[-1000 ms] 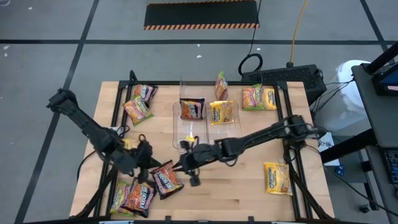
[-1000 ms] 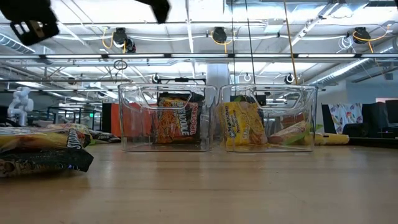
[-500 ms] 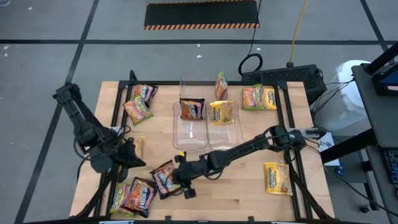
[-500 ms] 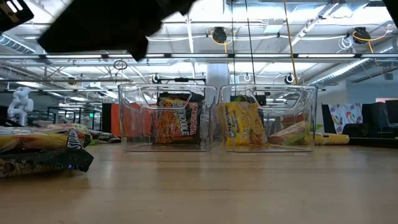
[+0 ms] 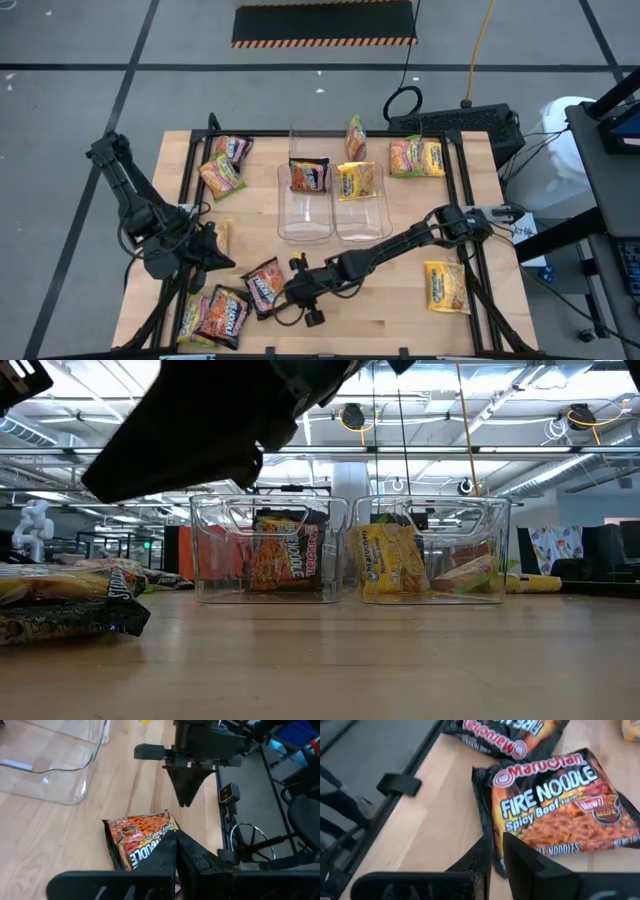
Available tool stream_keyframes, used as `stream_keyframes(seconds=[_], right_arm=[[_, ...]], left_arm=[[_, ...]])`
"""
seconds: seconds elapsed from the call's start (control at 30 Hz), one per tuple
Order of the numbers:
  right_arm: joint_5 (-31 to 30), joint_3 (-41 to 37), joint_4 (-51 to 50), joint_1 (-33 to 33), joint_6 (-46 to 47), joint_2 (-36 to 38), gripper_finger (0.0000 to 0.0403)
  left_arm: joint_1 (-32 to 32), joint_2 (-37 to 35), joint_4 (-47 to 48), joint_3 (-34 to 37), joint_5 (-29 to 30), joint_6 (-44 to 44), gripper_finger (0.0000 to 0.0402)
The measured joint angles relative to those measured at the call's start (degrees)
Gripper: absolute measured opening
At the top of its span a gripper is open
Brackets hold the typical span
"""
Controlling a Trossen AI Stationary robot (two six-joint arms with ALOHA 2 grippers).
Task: Sort Maruchan noodles
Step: Put the black noodle pack into the left transparent bin
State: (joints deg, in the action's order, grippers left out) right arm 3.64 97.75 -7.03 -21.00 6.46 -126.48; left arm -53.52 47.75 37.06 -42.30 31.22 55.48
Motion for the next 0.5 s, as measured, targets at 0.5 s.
stream_keyframes(seconds=[0.5], right_arm=[[-9.4,-8.8,11.8,-2.2,-6.9,0.0,0.0133]], left_arm=[[0.0,0.0,-0.8,0.0,0.0,3.6,0.0001]])
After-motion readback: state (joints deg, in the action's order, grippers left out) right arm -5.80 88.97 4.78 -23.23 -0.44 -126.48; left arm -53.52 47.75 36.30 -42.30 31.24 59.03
